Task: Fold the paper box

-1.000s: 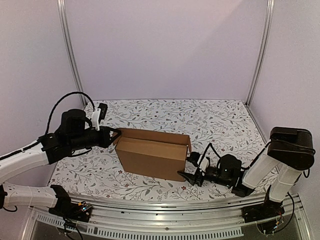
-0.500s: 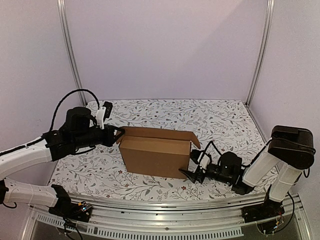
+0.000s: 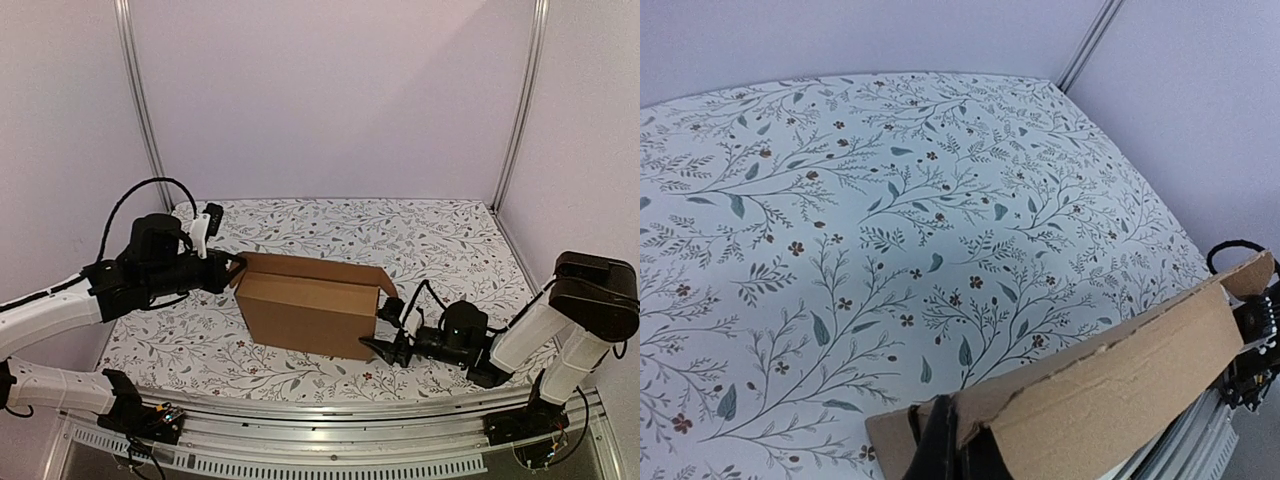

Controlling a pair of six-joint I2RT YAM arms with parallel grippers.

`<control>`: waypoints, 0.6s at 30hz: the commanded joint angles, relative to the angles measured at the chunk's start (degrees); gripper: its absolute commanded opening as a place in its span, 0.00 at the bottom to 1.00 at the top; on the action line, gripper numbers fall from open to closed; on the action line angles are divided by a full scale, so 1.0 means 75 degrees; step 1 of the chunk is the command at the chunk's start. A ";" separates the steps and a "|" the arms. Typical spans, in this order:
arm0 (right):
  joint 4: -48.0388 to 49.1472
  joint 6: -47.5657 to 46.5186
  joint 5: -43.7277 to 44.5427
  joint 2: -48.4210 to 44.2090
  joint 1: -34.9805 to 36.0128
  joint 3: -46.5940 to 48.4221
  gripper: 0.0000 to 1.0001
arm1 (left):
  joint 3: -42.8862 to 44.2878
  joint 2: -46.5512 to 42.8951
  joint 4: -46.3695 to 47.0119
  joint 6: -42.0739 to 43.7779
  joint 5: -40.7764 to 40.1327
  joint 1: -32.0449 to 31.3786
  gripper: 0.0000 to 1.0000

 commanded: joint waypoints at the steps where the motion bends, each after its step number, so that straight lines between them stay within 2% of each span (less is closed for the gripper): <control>1: 0.1366 0.0070 -0.0732 -0.0461 0.0128 0.0146 0.45 | -0.0231 0.0209 -0.1304 -0.0007 0.0983 -0.0517 0.00; 18: 0.1377 0.0156 -0.0410 -0.0110 0.0146 0.0185 0.41 | -0.0054 0.0491 -0.1283 -0.1181 0.0879 -0.0648 0.00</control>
